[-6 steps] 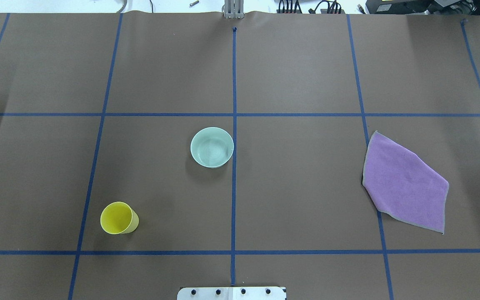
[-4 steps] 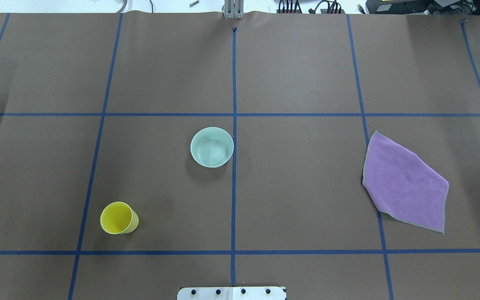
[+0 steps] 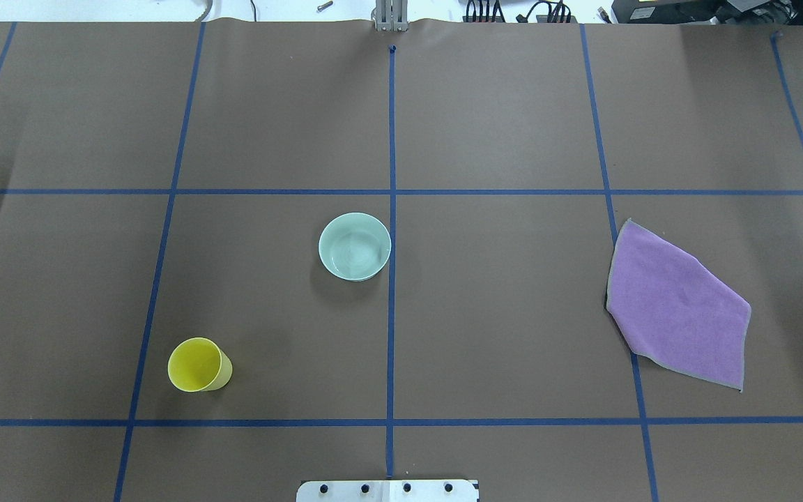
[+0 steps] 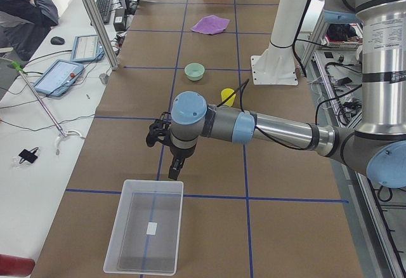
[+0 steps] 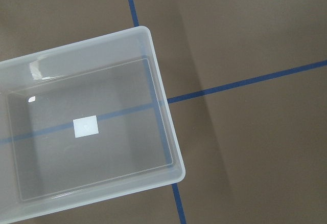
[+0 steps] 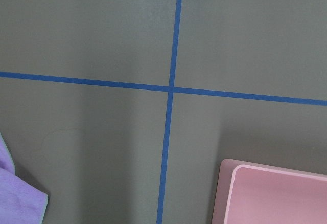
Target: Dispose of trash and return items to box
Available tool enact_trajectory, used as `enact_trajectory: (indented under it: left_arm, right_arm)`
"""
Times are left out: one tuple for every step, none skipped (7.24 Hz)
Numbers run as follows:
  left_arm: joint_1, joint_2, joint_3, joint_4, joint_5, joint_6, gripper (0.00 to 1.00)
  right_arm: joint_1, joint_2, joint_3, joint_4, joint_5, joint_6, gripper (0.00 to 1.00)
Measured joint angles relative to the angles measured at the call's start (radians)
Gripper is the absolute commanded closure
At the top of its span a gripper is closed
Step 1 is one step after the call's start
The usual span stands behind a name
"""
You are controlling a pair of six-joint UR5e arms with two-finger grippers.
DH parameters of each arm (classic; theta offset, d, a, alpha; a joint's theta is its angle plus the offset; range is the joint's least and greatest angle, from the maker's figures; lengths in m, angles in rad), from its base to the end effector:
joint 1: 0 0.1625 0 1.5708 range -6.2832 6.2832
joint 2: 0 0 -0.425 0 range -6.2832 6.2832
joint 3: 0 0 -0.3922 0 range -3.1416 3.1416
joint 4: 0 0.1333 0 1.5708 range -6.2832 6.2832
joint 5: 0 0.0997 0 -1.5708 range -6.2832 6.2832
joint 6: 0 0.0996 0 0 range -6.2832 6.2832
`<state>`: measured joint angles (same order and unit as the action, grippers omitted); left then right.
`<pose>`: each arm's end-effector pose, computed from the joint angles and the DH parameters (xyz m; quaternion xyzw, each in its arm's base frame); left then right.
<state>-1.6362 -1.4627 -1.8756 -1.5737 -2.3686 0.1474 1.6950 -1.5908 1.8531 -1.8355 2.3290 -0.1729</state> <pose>-0.0913 -0.4453 0.5568 0.1323 0.3745 0.0763 0.9145 0.1225 -0.4582 0.5583 0.0537 -0.3662 -0.0222 0.9287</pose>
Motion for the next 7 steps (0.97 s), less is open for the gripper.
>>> enact_trajectory:
  left_arm:
    - [0.002,-0.005,-0.004,0.000,0.000,0.000,0.01]
    - [0.008,-0.012,-0.002,-0.002,-0.001,0.000,0.01]
    - [0.020,-0.021,0.002,-0.011,-0.001,-0.003,0.01]
    - [0.032,-0.030,0.004,-0.019,-0.001,-0.006,0.01]
    - [0.038,-0.036,-0.008,-0.022,-0.011,-0.021,0.01]
    - [0.049,-0.042,-0.033,-0.027,-0.037,-0.072,0.01]
    - [0.070,-0.048,-0.054,-0.037,-0.060,-0.135,0.01]
  right_arm:
    - [-0.002,-0.001,0.007,0.004,0.006,0.002,0.00]
    - [-0.011,-0.002,0.010,0.020,0.008,0.006,0.00]
    - [-0.024,-0.003,0.010,0.047,0.009,0.009,0.00]
    - [-0.031,-0.005,0.010,0.066,0.015,0.010,0.00]
    - [-0.039,-0.010,0.010,0.080,0.044,0.016,0.00]
    - [-0.069,-0.015,0.010,0.097,0.084,0.050,0.00]
    - [-0.127,-0.017,0.009,0.141,0.104,0.140,0.00]
